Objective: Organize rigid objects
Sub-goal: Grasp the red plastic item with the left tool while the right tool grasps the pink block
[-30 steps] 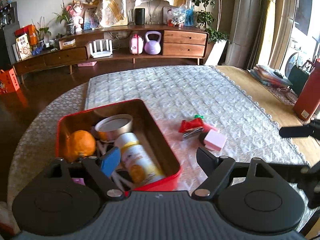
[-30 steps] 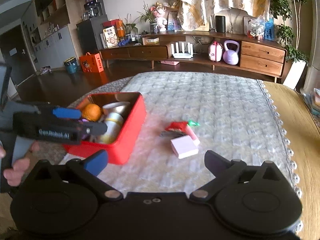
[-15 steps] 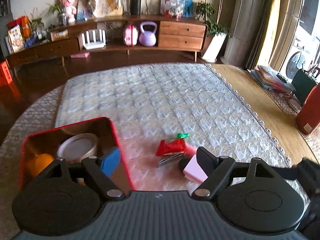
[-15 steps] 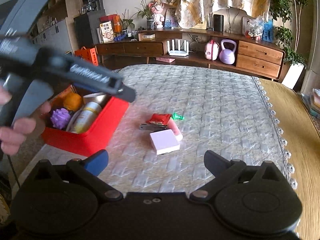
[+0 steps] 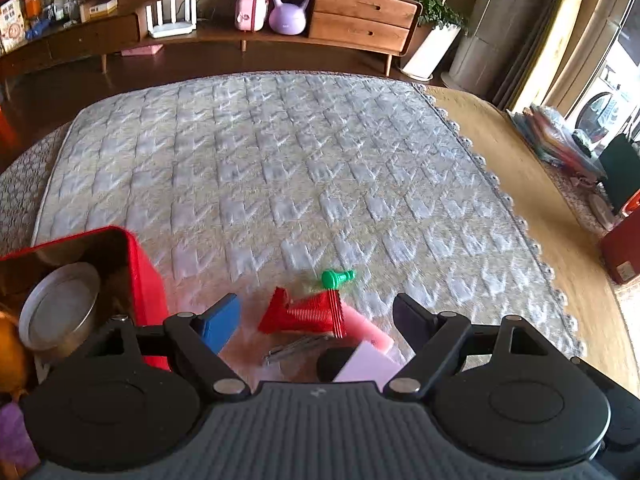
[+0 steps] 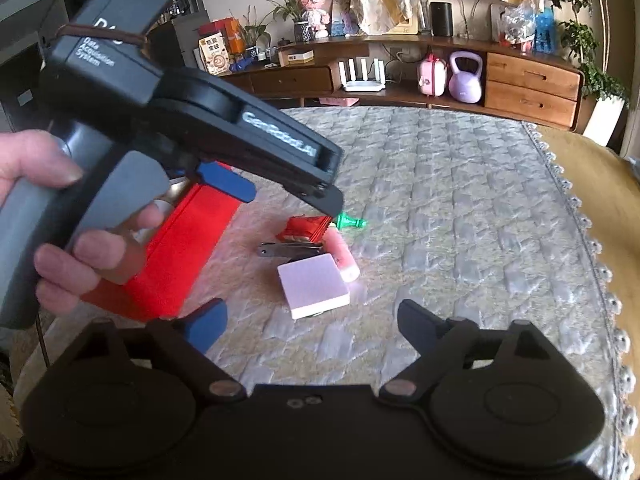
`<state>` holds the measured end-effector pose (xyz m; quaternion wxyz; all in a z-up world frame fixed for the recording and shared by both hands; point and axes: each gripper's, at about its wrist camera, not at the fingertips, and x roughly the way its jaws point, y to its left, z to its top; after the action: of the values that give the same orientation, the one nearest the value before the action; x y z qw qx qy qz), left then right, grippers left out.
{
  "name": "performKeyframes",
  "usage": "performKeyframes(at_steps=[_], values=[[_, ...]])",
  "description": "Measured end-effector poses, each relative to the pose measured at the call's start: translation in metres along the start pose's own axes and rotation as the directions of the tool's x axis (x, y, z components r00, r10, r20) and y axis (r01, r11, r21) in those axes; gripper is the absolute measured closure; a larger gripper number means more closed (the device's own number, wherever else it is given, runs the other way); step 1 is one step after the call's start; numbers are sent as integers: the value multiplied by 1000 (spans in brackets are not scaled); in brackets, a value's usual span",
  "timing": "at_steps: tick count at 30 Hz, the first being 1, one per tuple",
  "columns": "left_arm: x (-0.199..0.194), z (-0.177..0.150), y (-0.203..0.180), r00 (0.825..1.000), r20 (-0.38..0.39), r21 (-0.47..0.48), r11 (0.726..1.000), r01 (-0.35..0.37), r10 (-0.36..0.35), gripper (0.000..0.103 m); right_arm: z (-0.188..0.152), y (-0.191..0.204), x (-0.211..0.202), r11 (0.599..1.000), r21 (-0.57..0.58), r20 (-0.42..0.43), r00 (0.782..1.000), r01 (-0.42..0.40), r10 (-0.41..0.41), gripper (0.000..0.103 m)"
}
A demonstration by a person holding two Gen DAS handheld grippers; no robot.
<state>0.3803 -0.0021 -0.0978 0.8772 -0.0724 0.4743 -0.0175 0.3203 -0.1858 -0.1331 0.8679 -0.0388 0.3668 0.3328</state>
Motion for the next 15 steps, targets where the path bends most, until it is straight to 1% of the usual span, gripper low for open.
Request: performKeyframes(at_steps=[6,12,15], values=[[18,1,1,1000,-14,-3,1000,-7,7,20,1,1,14,1000,-6,-10,1000,-25,25,24],[25,-2,3,1000,-18,10,1000,7,-6,20,3,3,22,999,-14,-10,999,-31,31,26],[27,-5,3,1000,-12,16,1000,2,-2,21,4,5,25,1000,-23,-5,1000,-18,18,27]])
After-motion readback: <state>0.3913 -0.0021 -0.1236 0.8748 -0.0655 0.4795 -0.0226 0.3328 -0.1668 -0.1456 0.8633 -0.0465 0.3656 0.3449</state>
